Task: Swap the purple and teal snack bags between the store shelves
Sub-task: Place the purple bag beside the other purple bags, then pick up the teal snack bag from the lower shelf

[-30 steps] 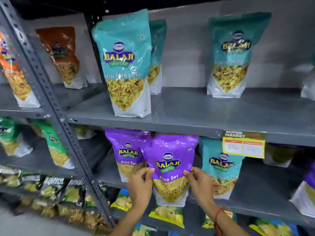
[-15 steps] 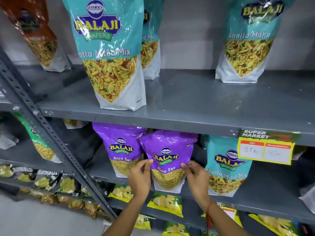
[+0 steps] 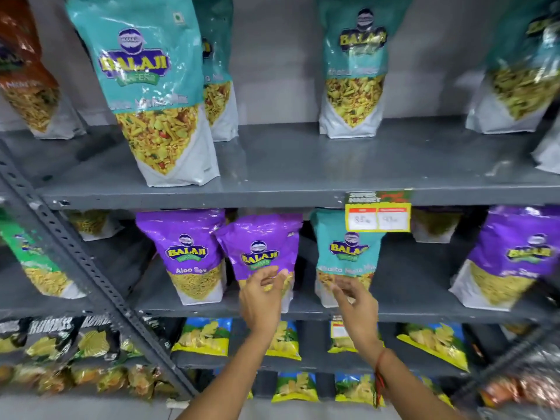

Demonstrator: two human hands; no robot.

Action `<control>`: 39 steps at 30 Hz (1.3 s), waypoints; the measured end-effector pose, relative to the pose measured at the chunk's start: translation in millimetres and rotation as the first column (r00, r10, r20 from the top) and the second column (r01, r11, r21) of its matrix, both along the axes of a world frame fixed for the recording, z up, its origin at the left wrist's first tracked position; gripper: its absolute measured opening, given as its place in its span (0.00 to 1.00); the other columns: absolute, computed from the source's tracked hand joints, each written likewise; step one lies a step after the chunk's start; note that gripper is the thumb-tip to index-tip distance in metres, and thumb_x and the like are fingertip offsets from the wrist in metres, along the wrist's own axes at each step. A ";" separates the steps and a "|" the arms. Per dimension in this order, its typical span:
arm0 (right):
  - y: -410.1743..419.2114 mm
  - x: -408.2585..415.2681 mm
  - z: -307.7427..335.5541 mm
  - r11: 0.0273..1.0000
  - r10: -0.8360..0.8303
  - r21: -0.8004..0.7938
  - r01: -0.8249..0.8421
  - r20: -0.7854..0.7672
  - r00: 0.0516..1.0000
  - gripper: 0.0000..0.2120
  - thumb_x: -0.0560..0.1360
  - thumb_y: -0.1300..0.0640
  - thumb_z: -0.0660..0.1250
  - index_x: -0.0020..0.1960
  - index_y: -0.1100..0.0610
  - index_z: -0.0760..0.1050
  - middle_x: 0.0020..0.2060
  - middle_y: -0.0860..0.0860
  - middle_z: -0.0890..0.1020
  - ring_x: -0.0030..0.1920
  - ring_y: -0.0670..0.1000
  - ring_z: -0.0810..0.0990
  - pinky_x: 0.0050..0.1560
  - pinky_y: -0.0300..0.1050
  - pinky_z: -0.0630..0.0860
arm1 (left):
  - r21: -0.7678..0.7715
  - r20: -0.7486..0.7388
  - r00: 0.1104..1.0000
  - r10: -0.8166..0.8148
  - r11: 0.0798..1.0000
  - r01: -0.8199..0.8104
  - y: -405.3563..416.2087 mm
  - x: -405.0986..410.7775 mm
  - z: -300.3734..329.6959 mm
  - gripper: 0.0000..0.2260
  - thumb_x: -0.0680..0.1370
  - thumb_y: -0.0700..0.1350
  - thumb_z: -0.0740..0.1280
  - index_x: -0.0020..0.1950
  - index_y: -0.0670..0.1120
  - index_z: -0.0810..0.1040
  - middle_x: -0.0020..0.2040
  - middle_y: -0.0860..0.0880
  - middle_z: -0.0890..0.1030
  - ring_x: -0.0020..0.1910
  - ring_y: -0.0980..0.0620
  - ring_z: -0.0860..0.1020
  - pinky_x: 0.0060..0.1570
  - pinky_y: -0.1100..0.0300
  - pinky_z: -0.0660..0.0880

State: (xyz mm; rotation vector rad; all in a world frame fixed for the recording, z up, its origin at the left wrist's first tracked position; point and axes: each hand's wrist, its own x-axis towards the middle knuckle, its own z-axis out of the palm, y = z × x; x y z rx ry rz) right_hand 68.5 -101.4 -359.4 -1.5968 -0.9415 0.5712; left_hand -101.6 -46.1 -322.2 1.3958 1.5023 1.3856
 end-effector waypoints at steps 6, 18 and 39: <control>-4.3 64.1 16.7 0.981 -0.184 0.069 0.183 0.002 0.983 0.09 0.78 0.56 0.69 0.56 0.59 0.81 0.46 0.51 0.84 0.45 0.39 0.82 0.45 0.27 0.74 | -0.097 -0.090 0.969 -0.229 0.971 0.220 5.3 61.3 -3.3 0.15 0.72 0.50 0.75 0.55 0.44 0.84 0.49 0.47 0.87 0.45 0.54 0.84 0.50 0.57 0.79; 56.1 121.1 4.7 0.997 0.081 -0.009 -0.081 0.036 0.996 0.11 0.80 0.58 0.67 0.41 0.62 0.78 0.36 0.53 0.84 0.34 0.40 0.79 0.29 0.33 0.70 | -0.045 -0.300 0.940 -0.163 0.987 0.157 50.6 109.5 -19.7 0.21 0.77 0.54 0.68 0.28 0.51 0.63 0.25 0.52 0.69 0.26 0.52 0.69 0.25 0.57 0.58; -89.3 75.3 58.7 0.974 0.079 0.182 -0.131 0.272 0.959 0.23 0.76 0.51 0.68 0.29 0.60 0.64 0.23 0.57 0.64 0.29 0.44 0.59 0.30 0.46 0.57 | 0.243 -0.192 0.967 -0.169 0.946 0.214 -83.1 47.0 22.9 0.26 0.71 0.64 0.65 0.27 0.45 0.65 0.23 0.51 0.61 0.26 0.57 0.58 0.27 0.59 0.55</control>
